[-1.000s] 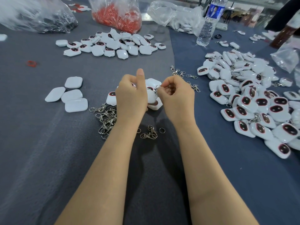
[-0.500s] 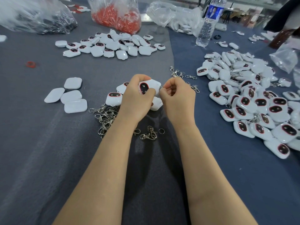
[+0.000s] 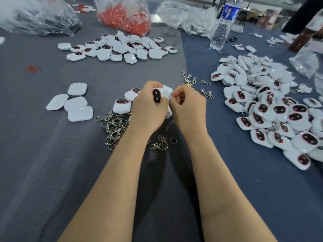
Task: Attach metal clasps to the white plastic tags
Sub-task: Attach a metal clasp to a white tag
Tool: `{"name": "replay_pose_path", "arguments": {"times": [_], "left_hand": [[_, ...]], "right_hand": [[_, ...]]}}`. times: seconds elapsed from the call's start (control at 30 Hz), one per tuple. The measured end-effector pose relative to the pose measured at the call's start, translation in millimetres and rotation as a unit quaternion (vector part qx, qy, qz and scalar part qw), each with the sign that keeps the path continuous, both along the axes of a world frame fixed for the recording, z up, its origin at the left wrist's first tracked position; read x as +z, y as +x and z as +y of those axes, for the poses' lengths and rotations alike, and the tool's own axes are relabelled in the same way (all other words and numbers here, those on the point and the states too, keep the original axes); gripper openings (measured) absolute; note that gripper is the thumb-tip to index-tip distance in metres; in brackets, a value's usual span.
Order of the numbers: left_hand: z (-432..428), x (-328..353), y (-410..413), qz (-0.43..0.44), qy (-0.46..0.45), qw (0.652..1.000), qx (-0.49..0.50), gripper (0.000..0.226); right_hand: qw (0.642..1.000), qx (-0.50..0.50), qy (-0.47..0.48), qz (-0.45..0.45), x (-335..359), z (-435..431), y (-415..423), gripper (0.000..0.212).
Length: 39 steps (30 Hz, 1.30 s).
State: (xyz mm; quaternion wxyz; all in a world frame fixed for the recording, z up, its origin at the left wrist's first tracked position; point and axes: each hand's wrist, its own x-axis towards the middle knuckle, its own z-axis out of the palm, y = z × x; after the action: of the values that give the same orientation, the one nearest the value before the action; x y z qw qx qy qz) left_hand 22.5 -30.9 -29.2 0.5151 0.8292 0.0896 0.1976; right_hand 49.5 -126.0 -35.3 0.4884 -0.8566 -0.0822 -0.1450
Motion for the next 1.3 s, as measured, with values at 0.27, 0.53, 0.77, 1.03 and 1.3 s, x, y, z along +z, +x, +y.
{"name": "replay_pose_path", "arguments": {"times": [0.27, 0.53, 0.77, 1.03, 1.3], "left_hand": [[-1, -3, -2, -0.013, 0.108, 0.994, -0.032, 0.027], [2, -2, -3, -0.041, 0.124, 0.99, -0.055, 0.026], [6, 0, 0, -0.038, -0.014, 0.999, -0.026, 0.025], [8, 6, 0, -0.009, -0.277, 0.96, -0.046, 0.022], [13, 15, -3, 0.017, -0.433, 0.892, -0.132, 0.019]], "right_hand": [[0.995, 0.017, -0.1, 0.012, -3, 1, 2, 0.008], [0.997, 0.014, -0.081, 0.006, 1, -5, 3, 0.011], [0.998, 0.054, 0.024, 0.0, 2, -4, -1, 0.017], [0.938, 0.126, 0.306, 0.1, 9, -9, 3, 0.018], [0.907, 0.227, 0.33, 0.126, 6, -14, 5, 0.018]]}}
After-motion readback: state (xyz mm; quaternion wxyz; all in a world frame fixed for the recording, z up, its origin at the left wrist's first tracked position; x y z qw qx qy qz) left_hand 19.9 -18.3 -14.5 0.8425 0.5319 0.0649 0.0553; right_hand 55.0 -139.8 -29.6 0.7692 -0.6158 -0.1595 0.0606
